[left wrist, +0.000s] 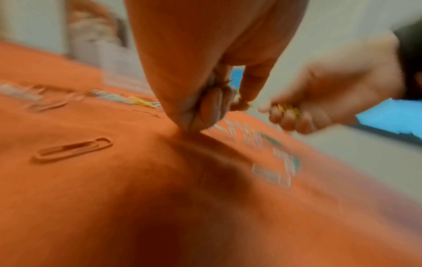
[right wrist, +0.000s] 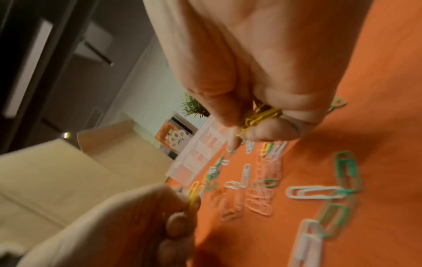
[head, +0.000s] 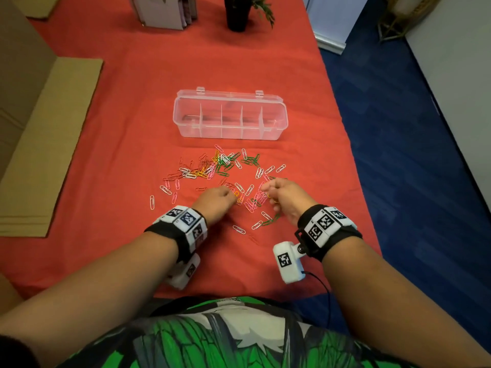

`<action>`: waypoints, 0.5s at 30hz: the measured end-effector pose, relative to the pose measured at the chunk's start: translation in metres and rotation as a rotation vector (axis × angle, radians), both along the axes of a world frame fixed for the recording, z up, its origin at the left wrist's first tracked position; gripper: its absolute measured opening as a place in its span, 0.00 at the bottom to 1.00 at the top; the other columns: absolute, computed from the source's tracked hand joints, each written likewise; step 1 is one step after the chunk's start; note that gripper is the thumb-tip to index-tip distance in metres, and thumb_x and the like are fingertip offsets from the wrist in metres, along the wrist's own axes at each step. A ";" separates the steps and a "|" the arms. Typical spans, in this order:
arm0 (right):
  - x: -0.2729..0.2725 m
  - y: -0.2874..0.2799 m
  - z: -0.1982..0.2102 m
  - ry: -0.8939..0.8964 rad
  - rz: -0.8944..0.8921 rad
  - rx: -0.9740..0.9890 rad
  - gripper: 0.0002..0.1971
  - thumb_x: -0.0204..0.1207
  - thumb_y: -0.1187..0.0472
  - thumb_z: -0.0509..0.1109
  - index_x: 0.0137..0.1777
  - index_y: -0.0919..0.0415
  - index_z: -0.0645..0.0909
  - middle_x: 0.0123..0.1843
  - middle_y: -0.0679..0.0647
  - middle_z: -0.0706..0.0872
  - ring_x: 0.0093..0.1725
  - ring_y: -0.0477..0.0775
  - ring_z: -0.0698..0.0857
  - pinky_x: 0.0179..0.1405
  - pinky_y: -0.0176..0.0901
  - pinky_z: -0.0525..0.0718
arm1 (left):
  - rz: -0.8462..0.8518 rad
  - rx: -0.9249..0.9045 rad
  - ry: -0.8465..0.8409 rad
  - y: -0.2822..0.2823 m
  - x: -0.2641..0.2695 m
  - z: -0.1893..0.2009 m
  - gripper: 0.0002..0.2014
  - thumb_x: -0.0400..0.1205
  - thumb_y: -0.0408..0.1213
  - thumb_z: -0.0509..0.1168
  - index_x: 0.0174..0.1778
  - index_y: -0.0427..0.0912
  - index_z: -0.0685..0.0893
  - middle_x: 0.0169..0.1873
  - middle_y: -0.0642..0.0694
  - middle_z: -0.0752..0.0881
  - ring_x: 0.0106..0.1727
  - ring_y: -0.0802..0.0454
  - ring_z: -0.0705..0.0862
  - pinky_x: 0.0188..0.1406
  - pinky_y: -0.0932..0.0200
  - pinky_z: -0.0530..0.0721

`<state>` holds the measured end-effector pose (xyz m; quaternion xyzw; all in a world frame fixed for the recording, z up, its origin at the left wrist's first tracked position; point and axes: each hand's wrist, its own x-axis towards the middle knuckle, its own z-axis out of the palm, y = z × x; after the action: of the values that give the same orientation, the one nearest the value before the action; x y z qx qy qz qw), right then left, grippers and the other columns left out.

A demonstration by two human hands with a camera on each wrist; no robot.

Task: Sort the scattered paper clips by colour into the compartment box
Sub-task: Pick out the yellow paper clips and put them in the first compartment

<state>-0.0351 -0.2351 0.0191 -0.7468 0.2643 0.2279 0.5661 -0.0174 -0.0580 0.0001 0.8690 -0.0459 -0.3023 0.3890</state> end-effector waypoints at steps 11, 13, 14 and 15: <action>0.062 0.030 0.044 -0.066 -0.082 0.505 0.18 0.78 0.80 0.49 0.46 0.66 0.80 0.41 0.59 0.79 0.39 0.50 0.79 0.33 0.32 0.84 | 0.608 -0.923 0.536 0.048 0.042 0.056 0.09 0.60 0.38 0.53 0.25 0.38 0.76 0.22 0.45 0.74 0.19 0.52 0.70 0.18 0.71 0.66; 0.073 0.036 0.045 -0.095 -0.069 0.422 0.18 0.76 0.83 0.49 0.48 0.70 0.80 0.43 0.59 0.79 0.39 0.50 0.80 0.33 0.31 0.85 | 0.659 -0.893 0.579 0.052 0.050 0.058 0.07 0.62 0.38 0.56 0.27 0.39 0.76 0.21 0.46 0.75 0.20 0.54 0.71 0.16 0.71 0.67; 0.079 0.040 0.045 -0.105 -0.065 0.375 0.18 0.76 0.84 0.50 0.48 0.71 0.80 0.44 0.60 0.79 0.39 0.50 0.81 0.34 0.30 0.85 | 0.684 -0.864 0.606 0.054 0.056 0.058 0.05 0.64 0.36 0.57 0.27 0.39 0.76 0.21 0.47 0.75 0.19 0.55 0.72 0.15 0.72 0.68; 0.082 0.042 0.043 -0.110 -0.068 0.338 0.17 0.76 0.84 0.51 0.46 0.71 0.80 0.47 0.61 0.80 0.40 0.51 0.82 0.35 0.31 0.86 | 0.700 -0.830 0.633 0.055 0.060 0.057 0.05 0.68 0.34 0.57 0.28 0.40 0.76 0.20 0.48 0.76 0.18 0.56 0.72 0.14 0.72 0.69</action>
<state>0.0474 -0.1931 0.0625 -0.6431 0.2163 0.2086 0.7044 0.0425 -0.0028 0.0574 0.4777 0.2449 -0.3566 0.7646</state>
